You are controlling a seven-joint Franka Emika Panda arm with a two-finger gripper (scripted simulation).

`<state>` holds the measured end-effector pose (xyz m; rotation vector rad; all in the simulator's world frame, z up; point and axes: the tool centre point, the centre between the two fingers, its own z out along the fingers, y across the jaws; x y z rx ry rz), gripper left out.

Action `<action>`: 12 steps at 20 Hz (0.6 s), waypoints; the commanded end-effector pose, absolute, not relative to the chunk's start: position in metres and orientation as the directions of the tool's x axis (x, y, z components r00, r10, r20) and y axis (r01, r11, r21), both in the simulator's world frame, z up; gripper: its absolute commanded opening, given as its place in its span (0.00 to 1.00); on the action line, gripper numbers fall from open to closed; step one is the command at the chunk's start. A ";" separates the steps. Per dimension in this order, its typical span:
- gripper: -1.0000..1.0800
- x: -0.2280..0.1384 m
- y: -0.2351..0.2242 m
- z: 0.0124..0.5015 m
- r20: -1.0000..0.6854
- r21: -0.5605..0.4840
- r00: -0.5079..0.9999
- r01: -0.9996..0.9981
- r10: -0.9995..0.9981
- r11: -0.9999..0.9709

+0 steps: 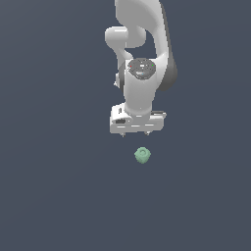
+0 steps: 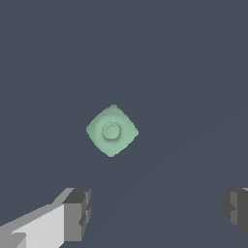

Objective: Pick up the object and move it to a goal position.

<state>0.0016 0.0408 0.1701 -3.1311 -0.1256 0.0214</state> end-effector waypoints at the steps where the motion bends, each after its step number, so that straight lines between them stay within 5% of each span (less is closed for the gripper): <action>1: 0.96 0.002 0.040 0.170 -0.014 -0.008 0.997 0.080 0.080 -0.997; 12: 0.96 0.008 0.047 0.156 -0.012 -0.004 0.978 0.206 0.206 -0.979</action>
